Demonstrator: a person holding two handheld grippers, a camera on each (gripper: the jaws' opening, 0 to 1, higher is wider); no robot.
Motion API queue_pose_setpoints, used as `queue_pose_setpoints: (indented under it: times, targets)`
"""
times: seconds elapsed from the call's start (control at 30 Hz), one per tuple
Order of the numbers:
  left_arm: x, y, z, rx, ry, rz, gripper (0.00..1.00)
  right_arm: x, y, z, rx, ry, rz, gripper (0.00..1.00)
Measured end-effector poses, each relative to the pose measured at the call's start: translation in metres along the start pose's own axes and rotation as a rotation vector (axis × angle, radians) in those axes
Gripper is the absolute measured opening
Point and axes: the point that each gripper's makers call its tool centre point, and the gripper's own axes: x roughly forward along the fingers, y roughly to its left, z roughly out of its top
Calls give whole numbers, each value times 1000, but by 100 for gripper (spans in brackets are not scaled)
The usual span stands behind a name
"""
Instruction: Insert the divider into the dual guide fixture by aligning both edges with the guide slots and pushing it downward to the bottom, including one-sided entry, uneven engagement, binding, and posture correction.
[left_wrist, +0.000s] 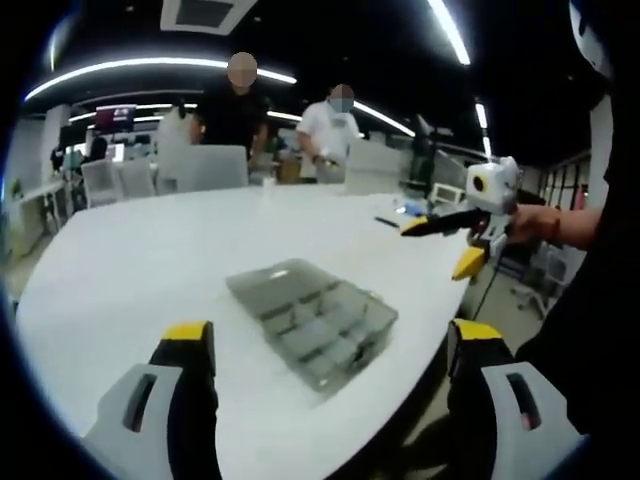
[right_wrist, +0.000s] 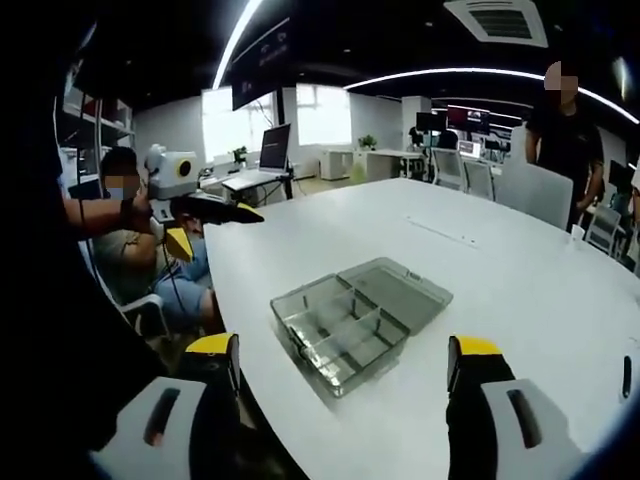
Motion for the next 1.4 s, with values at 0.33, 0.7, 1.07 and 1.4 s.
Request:
queue_pose_setpoints:
  times: [0.33,0.7,1.07,1.4]
  targets:
    - [3,2,0,1,3,-9,96,1,-2,0,3,3,-3,83]
    - [5,3,0,2,4,-14,96,4,-2,-3,-8,10,-13,81]
    - [6,1,1,-3,-3,-19,96,1,-1,-5,-5,19,-17,81]
    - [8,-4,-3,-9,4,-30,96,-1,2,-8,13,18,-18,81]
